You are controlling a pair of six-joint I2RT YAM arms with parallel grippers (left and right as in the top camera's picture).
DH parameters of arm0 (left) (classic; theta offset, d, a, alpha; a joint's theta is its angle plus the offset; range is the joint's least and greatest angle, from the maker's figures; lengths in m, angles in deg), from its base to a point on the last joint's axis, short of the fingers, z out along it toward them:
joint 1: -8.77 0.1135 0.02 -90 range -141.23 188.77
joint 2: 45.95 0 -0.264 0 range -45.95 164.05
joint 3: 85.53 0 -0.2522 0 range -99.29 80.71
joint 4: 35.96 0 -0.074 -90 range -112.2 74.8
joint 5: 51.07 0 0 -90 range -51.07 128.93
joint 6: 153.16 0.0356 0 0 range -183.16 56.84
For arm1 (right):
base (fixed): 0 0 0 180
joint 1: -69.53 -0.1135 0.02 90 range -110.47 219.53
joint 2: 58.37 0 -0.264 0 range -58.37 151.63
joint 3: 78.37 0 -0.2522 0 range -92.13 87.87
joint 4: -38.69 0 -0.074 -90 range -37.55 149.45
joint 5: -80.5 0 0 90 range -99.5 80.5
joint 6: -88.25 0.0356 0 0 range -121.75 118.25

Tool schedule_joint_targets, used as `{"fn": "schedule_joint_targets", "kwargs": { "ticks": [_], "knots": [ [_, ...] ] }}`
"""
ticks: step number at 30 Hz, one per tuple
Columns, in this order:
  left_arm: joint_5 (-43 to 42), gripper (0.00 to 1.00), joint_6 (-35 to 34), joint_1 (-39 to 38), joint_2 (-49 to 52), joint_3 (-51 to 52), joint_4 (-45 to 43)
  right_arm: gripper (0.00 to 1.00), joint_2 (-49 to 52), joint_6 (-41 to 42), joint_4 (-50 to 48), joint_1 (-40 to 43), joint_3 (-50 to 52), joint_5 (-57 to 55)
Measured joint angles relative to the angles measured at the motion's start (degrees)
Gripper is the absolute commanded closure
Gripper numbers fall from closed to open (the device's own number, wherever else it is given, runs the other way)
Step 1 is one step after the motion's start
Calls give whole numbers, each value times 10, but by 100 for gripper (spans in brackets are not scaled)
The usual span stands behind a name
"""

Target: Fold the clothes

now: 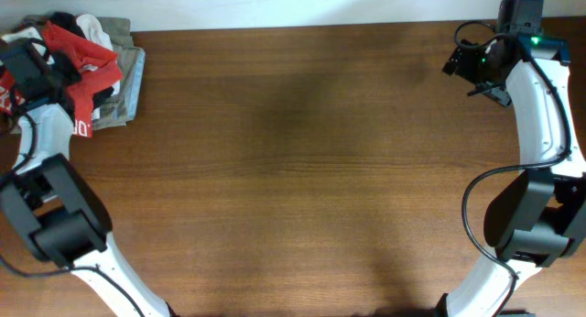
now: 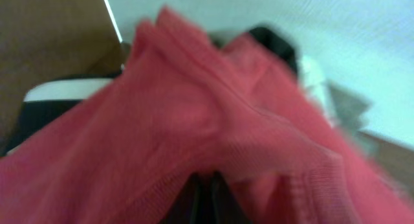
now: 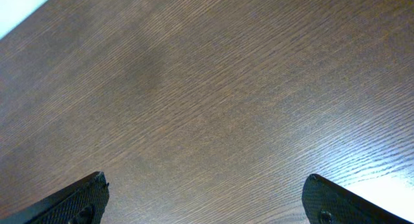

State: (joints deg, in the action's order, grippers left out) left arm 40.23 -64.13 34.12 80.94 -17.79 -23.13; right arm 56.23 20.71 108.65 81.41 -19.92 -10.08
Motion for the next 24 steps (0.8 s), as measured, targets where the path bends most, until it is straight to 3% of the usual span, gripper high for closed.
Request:
{"fn": "schedule_joint_targets", "kwargs": {
  "ticks": [4,9,15,18,19,21,22,23,24],
  "knots": [
    [19,88,36,2,70,-46,-2,1,0,0,0,0,0,0],
    [26,89,45,2,61,-222,150,1,0,0,0,0,0,0],
    [31,88,45,2,70,-241,144,1,0,0,-1,0,0,0],
    [37,80,47,6,154,-241,126,1,0,1,0,0,0,0],
    [39,73,50,7,178,-241,118,1,0,0,0,0,0,0],
    [44,70,62,9,184,-247,122,1,0,0,0,0,0,0],
    [45,59,65,9,182,-251,128,1,0,0,0,0,0,0],
    [45,23,63,9,177,-252,136,1,0,0,0,0,0,0],
    [45,1,50,10,150,-251,159,1,0,0,0,0,0,0]
  ]
}}
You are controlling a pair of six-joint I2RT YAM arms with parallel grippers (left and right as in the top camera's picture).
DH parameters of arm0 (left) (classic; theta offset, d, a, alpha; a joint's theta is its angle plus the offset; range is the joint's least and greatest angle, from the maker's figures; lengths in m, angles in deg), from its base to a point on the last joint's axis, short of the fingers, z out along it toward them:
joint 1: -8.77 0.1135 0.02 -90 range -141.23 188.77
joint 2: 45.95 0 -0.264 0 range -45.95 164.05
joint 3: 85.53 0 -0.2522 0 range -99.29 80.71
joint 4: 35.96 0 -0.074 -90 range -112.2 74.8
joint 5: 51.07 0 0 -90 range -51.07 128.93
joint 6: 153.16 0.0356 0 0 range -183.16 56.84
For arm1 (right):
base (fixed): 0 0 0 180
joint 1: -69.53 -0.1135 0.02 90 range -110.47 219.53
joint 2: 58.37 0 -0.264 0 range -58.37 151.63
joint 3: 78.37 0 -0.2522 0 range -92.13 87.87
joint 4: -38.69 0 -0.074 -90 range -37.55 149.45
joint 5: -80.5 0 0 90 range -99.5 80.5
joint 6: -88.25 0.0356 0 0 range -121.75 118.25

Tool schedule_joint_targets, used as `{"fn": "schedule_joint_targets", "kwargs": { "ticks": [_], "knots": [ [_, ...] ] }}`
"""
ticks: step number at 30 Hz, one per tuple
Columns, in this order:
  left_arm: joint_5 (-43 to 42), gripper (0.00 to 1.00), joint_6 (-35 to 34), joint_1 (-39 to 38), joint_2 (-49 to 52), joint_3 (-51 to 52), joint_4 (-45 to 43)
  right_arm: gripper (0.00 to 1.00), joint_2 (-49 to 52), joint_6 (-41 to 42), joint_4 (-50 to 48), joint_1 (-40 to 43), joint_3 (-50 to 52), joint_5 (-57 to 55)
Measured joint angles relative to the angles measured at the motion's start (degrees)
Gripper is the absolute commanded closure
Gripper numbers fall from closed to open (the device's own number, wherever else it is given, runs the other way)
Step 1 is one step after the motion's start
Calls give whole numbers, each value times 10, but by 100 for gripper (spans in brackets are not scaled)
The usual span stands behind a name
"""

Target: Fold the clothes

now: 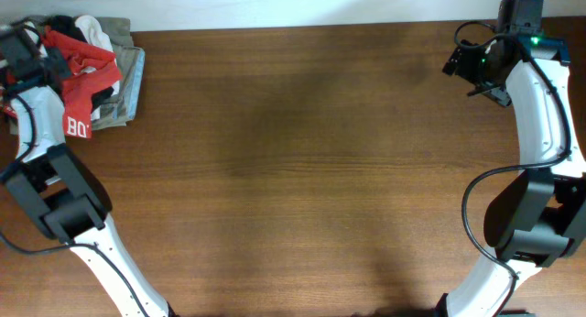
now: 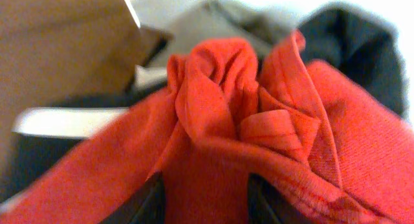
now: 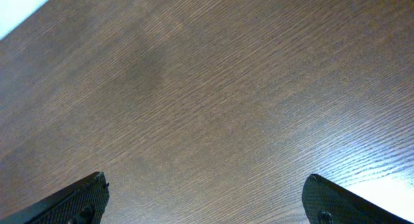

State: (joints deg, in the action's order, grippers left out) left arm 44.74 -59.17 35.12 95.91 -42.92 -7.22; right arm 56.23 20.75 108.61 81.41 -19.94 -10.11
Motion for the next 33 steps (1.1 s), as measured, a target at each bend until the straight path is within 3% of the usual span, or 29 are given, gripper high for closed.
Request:
{"fn": "schedule_joint_targets", "kwargs": {
  "ticks": [3,4,6,9,10,14,19,26,31,33],
  "knots": [
    [-73,1,-32,0,-135,0,63,1,0,0,0,0,0,0],
    [-156,1,-40,0,-233,-5,103,1,0,0,0,0,0,1],
    [-302,1,-43,0,-331,-22,165,1,0,0,-2,0,0,2],
    [-513,1,-47,-2,-434,-19,402,1,0,0,2,0,0,2],
    [-530,1,-47,-1,-448,-20,454,1,0,0,0,0,0,2],
    [-552,1,4,0,-578,-13,601,1,0,0,0,0,0,2],
    [-513,1,35,0,-760,-19,805,1,0,0,0,0,0,2],
    [-456,1,40,0,-908,-11,817,1,0,0,0,0,0,2],
    [-438,1,40,-9,-939,55,816,1,0,0,0,0,0,2],
    [-443,1,32,-34,-946,123,733,1,0,0,0,0,0,2]
  ]
}}
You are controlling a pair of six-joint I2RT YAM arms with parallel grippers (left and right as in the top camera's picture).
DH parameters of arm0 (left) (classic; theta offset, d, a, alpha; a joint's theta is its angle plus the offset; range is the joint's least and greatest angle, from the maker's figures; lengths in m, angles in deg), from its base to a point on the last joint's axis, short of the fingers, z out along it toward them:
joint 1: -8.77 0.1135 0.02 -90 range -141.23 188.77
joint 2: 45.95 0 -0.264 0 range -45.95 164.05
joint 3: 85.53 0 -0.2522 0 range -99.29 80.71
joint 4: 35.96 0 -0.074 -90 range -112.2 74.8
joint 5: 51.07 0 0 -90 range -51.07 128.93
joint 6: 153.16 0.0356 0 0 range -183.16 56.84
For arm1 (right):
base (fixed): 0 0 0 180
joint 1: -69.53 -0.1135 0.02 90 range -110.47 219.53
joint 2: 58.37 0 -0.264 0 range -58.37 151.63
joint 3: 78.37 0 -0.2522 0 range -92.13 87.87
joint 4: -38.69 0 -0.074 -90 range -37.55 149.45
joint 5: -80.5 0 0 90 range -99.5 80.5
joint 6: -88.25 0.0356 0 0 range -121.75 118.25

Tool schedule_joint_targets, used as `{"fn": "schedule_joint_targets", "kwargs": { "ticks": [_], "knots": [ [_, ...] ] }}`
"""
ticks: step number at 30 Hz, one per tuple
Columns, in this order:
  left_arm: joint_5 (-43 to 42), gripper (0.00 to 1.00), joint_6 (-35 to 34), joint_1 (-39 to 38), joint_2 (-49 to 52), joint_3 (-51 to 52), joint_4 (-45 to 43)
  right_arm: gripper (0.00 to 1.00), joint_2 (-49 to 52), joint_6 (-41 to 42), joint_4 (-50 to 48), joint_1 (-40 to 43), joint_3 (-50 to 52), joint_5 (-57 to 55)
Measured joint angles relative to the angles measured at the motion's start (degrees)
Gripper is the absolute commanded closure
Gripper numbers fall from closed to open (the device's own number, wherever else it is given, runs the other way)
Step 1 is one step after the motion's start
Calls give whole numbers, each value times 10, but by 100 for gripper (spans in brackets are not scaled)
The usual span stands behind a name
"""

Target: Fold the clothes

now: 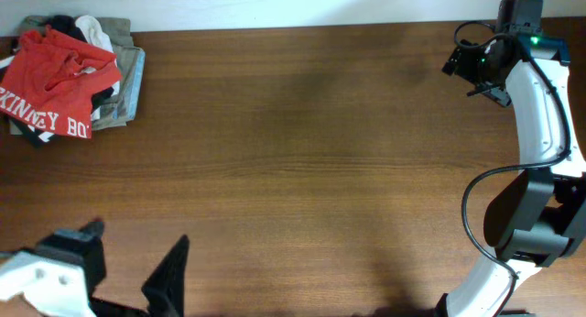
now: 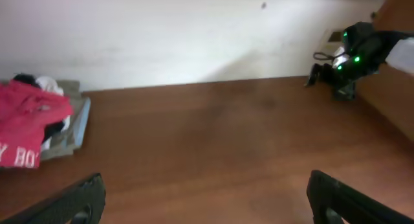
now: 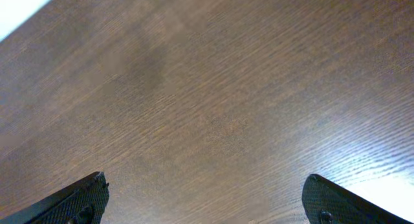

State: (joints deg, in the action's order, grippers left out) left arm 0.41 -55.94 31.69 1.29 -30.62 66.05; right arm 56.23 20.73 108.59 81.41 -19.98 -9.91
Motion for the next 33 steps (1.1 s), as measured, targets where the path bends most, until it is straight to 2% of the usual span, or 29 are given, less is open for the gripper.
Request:
{"fn": "schedule_joint_targets", "kwargs": {
  "ticks": [1,3,5,7,9,11,13,15,19,23,33],
  "knots": [
    [-2,1,-14,-40,-15,50,-106,1,0,0,1,0,0,0],
    [21,1,-43,-111,-56,161,-241,1,0,0,0,0,0,0],
    [103,1,-106,-167,-118,308,-318,1,0,0,-1,0,0,0],
    [225,1,-204,-220,-214,524,-443,1,0,0,2,0,0,1],
    [306,1,-243,-245,-314,730,-612,1,0,0,-1,0,0,0],
    [336,1,-255,-245,-401,900,-741,1,0,0,0,0,0,0],
    [349,1,-258,-245,-448,1007,-810,1,0,0,0,0,0,0],
    [381,1,-260,-245,-463,1054,-846,1,0,0,1,0,0,0],
    [408,1,-244,-236,-463,1104,-834,1,0,0,0,0,0,0],
    [396,1,-195,-224,-464,1104,-834,1,0,0,0,0,0,0],
    [394,1,-188,-224,-464,1104,-834,2,0,0,0,0,0,0]
  ]
}}
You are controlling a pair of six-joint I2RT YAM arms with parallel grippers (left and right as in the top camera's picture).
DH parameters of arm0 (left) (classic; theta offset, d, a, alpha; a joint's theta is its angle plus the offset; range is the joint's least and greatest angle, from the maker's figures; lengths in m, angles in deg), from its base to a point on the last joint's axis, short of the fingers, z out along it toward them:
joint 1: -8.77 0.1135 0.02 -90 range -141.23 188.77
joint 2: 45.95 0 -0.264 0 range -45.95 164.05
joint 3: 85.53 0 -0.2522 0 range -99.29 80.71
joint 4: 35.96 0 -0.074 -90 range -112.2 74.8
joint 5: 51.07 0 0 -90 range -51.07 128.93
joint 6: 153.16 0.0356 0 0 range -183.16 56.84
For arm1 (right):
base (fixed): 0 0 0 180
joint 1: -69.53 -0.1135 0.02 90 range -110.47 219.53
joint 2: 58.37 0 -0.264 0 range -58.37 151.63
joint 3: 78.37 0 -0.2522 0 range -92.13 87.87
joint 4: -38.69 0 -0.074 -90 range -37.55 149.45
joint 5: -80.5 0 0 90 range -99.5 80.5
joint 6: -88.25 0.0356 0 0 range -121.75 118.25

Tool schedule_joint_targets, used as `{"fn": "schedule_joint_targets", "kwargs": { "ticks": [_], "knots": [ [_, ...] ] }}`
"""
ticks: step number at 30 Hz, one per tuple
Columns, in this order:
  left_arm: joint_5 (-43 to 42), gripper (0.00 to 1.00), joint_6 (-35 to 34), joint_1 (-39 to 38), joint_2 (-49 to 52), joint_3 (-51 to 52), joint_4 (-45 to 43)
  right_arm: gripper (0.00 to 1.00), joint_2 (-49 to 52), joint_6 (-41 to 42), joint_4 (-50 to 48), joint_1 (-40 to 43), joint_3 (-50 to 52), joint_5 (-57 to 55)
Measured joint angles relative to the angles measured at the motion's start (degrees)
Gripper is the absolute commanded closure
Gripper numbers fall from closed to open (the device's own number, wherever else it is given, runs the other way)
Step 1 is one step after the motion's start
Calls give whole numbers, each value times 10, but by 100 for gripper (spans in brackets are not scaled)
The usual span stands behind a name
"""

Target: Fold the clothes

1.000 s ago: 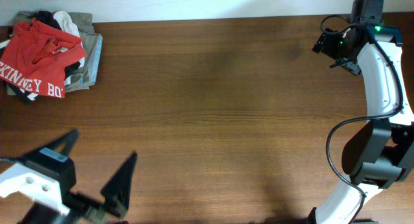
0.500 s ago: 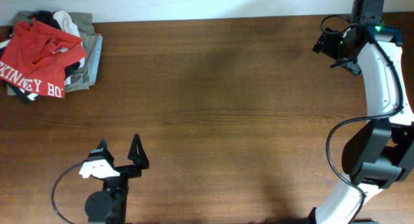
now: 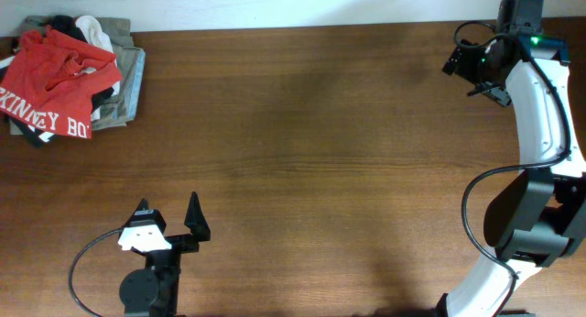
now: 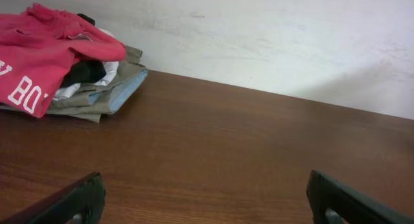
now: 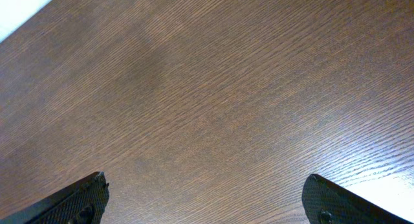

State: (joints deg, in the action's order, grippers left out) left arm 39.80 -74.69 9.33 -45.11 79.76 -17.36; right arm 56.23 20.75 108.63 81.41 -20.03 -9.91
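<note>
A pile of clothes [image 3: 101,79] lies at the table's far left corner. A red shirt with white lettering [image 3: 57,74] is spread on top of grey-green, light blue, black and white garments. In the left wrist view the pile [image 4: 65,68] is at the upper left, well away from the fingers. My left gripper [image 3: 169,222] is open over bare wood near the front left edge, with nothing between its fingers [image 4: 71,201]. At the far right corner my right gripper [image 3: 476,77] is also open and holds nothing; its wrist view shows only wood between the fingers [image 5: 77,198].
The brown wooden table [image 3: 311,152] runs between the two arms. A white wall [image 4: 272,36] stands behind its far edge. The right arm's black cables [image 3: 476,207] loop along the right side.
My left arm has shifted from the front left corner to a folded pose at the front edge. Its camera now faces the pile instead of the far right. The pile and right arm are unchanged.
At first my left gripper was in the pile at the far left corner, with red cloth filling its view. It was still there a moment later. Then it was open near the front edge and the red shirt lay spread on the pile, as now. The right arm never moved.
</note>
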Motion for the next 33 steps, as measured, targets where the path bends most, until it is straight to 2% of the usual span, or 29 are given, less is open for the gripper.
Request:
{"fn": "schedule_joint_targets", "kwargs": {
  "ticks": [8,13,19,21,23,24,25,26,28,30,33],
  "knots": [
    [0,1,0,0,0,0,0,2,-24,0,0,0,0,0],
    [0,1,0,0,0,0,0,1,-194,0,0,-3,0,0],
    [0,1,0,0,0,0,0,1,-403,0,-6,-89,17,-12],
    [0,1,0,0,0,0,-2,1,-493,0,-30,-89,123,-28],
    [-1,1,0,0,-2,0,0,1,-587,0,-129,-89,334,-30],
    [-2,1,1,0,0,-1,-3,1,-646,0,-247,-90,472,-21],
    [-2,1,1,0,-2,0,-1,2,-693,0,-310,-93,563,-14],
    [-2,1,2,0,-2,0,-2,1,-788,0,-423,-110,714,-4],
    [-2,1,2,0,-2,0,0,1,-917,0,-584,-142,899,3],
    [-2,1,2,0,-2,0,0,1,-1007,0,-638,-156,1009,4],
    [-2,1,2,0,-2,0,0,1,-1081,-3,-631,-157,1071,5]
  ]
}}
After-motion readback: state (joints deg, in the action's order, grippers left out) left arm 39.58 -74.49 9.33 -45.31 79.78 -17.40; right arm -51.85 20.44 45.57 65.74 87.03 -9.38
